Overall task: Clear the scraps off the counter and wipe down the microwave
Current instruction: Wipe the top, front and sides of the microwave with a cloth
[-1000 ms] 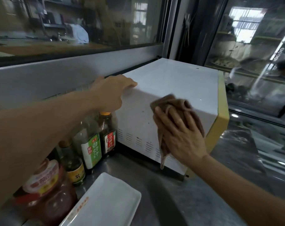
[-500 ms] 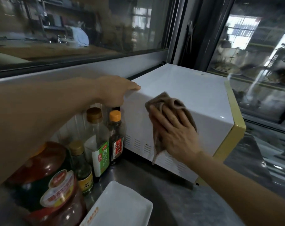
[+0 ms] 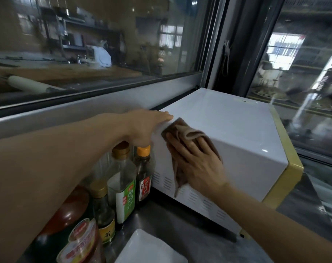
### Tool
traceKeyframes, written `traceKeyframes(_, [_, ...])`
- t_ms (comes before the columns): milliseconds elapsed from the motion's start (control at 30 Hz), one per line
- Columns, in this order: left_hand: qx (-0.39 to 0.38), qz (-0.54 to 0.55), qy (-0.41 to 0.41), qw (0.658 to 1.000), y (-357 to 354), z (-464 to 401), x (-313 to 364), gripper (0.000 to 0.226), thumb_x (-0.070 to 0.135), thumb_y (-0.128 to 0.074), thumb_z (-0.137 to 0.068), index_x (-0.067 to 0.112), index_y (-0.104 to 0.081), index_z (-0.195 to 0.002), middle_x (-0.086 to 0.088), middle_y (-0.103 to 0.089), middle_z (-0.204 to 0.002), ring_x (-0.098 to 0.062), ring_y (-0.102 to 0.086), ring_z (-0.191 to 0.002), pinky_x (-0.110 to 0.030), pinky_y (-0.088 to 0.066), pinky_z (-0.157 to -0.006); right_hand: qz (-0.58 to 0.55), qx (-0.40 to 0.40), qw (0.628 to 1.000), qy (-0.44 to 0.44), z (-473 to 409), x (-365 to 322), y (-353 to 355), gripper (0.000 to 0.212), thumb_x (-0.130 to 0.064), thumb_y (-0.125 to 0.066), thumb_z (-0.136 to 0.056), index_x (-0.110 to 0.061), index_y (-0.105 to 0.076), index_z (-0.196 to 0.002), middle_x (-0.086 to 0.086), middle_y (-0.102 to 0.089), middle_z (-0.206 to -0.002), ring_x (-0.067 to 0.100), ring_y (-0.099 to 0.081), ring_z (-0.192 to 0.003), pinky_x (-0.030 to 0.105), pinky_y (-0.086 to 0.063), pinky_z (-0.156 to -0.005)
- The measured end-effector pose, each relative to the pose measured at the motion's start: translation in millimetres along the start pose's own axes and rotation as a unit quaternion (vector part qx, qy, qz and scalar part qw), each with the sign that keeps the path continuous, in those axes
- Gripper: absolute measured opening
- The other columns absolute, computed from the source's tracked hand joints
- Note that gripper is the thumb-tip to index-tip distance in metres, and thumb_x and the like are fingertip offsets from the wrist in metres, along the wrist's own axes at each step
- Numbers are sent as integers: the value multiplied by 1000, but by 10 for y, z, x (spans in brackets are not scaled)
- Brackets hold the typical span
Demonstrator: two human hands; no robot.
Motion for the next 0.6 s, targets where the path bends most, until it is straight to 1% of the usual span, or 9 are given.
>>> traceKeyframes(133, [-8, 23, 2, 1000, -3, 23, 27, 98, 5, -65, -78, 28, -3, -150, 6, -6, -159, -15, -15, -144, -23, -23, -109, 38, -90, 989, 110, 200, -233, -144, 64, -45, -53, -78, -22, -47, -137, -2, -34, -150, 22, -31, -139, 46, -11, -114])
traceKeyframes(233, [-27, 63, 3, 998, 2, 48, 42, 106, 5, -72, -73, 26, -2, -150, 7, -2, -159, -15, -8, -146, -29, -24, -114, 6, -65, 994, 92, 162, -142, -63, 70, -51, -60, -71, -25, -50, -135, -5, -44, -144, 17, -43, -133, 40, -24, -110])
traceKeyframes(300, [-34, 63, 1, 997, 7, 49, 48, 108, 7, -77, -69, 23, -6, -150, 2, -11, -158, -19, -17, -144, -35, -31, -113, -7, -34, 998, 49, 20, -40, 8, 80, -46, -67, -68, -21, -42, -140, -2, -40, -147, 20, -40, -135, 41, -26, -111])
traceKeyframes(367, [-35, 75, 10, 997, 0, 31, 44, 106, 9, -79, -66, 21, -12, -148, -6, -30, -149, -26, -40, -130, -42, -43, -103, 10, -7, 1000, 22, -157, 11, 63, 80, -39, -64, -75, -17, -32, -145, 2, -30, -153, 24, -30, -140, 44, -20, -113])
traceKeyframes(433, [-32, 77, 18, 996, -16, 11, 37, 108, 11, -80, -65, 23, -10, -148, -7, -37, -142, -26, -50, -118, -43, -49, -96, 28, 2, 1000, 11, -279, 2, 79, 73, -36, -59, -78, -17, -37, -144, 4, -31, -152, 26, -30, -140, 45, -22, -113])
traceKeyframes(467, [-29, 74, 19, 997, -23, 2, 23, 109, 11, -80, -66, 24, -9, -148, -7, -37, -143, -26, -49, -119, -43, -48, -96, 27, -3, 1000, 8, -303, -21, 67, 70, -37, -56, -78, -17, -38, -143, 4, -31, -152, 27, -29, -140, 45, -21, -114])
traceKeyframes(500, [-27, 72, 18, 997, -33, -5, 8, 110, 11, -80, -66, 25, -8, -148, -7, -35, -146, -26, -47, -122, -43, -46, -99, 25, -14, 999, 15, -302, -61, 27, 69, -38, -50, -80, -17, -35, -144, 5, -27, -154, 28, -25, -142, 46, -17, -115])
traceKeyframes(533, [-25, 70, 18, 997, -37, -9, -2, 111, 11, -80, -67, 26, -6, -149, -6, -30, -150, -26, -43, -127, -41, -43, -103, 23, -25, 999, 37, -274, -119, -48, 70, -38, -43, -82, -16, -28, -147, 6, -19, -157, 29, -16, -144, 48, -7, -115])
traceKeyframes(600, [-21, 59, 17, 998, -45, -19, -12, 115, 11, -80, -68, 25, -2, -150, -1, -17, -157, -23, -31, -137, -32, -37, -107, 14, -73, 992, 106, -137, -279, -248, 71, -37, -37, -89, -13, -9, -150, 8, 4, -159, 31, 12, -144, 49, 17, -110])
Point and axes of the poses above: each hand's wrist, its own z-axis away from the middle knuckle, its own y-axis out of the back of the hand, x = y × z, the point moved 1 cm from there along -z, towards the middle knuckle
